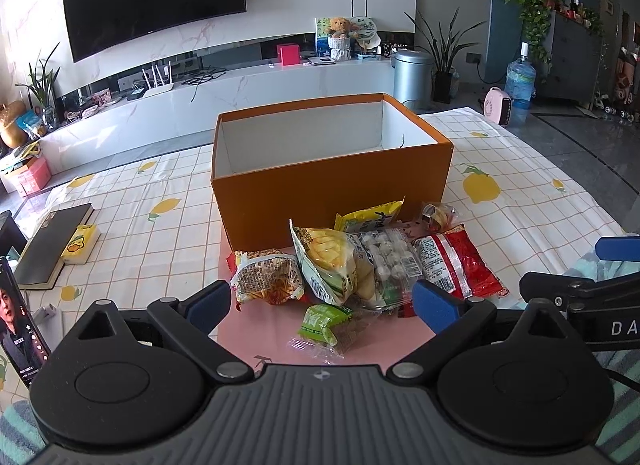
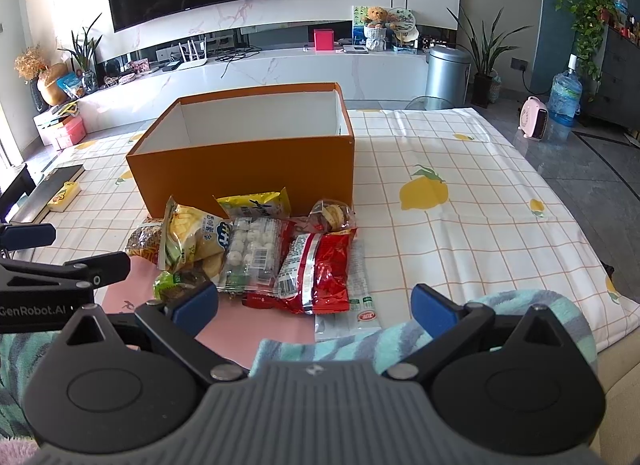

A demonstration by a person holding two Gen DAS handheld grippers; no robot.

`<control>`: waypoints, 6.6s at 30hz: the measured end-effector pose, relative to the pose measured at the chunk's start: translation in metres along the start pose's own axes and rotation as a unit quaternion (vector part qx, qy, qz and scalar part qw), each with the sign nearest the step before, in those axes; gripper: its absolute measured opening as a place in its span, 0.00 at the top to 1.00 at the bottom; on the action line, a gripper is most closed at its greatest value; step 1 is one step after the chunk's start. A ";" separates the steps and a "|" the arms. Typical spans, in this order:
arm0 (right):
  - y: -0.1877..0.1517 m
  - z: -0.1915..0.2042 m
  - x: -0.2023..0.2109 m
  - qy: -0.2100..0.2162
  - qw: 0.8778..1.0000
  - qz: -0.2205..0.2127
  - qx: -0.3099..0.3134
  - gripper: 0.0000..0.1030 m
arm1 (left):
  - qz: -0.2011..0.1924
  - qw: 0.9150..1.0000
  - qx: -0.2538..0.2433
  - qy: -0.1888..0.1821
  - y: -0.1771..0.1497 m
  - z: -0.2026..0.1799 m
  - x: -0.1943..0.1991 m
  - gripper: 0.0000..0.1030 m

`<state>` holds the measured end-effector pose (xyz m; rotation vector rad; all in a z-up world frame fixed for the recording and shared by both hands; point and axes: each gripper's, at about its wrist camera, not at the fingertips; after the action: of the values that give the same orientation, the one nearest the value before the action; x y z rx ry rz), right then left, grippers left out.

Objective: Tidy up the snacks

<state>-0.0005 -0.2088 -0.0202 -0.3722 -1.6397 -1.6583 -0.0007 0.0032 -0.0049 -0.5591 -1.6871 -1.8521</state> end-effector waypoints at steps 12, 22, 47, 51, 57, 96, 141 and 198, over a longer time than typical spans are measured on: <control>-0.002 -0.003 0.001 -0.004 1.000 0.000 0.003 0.04 | 0.000 1.000 -0.001 0.002 -0.005 0.004 0.001 0.00; -0.001 -0.001 -0.001 -0.010 1.000 0.002 0.005 0.04 | 0.009 1.000 0.008 0.005 0.001 0.003 0.000 0.00; -0.003 0.003 -0.008 -0.015 1.000 0.002 0.019 0.04 | 0.011 1.000 0.003 0.004 0.003 0.001 -0.002 0.00; -0.002 -0.002 -0.013 -0.015 1.000 0.000 0.015 0.04 | 0.012 1.000 0.004 0.000 0.005 0.002 -0.005 0.00; 0.001 -0.008 -0.027 0.000 1.000 0.013 0.006 0.11 | 0.035 0.999 0.018 -0.036 0.007 0.010 -0.019 0.24; 0.016 -0.033 -0.163 0.042 0.990 0.118 -0.060 0.30 | 0.050 0.997 0.041 -0.047 0.007 -0.004 -0.124 0.43; 0.082 0.023 -0.036 0.033 0.995 -0.050 0.074 0.52 | -0.095 0.994 0.048 -0.015 0.081 0.031 -0.029 0.68; 0.189 0.062 -0.289 0.156 0.959 0.226 0.074 0.62 | 0.163 0.977 -0.130 0.040 0.134 0.036 -0.212 0.62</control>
<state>0.3024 -0.0399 -0.0709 -0.3566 -1.3127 -1.1749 0.2441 0.0604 -0.0366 -0.8028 -1.2232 -1.8330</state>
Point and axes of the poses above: each gripper's, at about its wrist camera, not at the fingertips, and x roughly against the way its jaws point, z to its left, y to its top, and after that the axes turned 6 degrees about y, right-handed
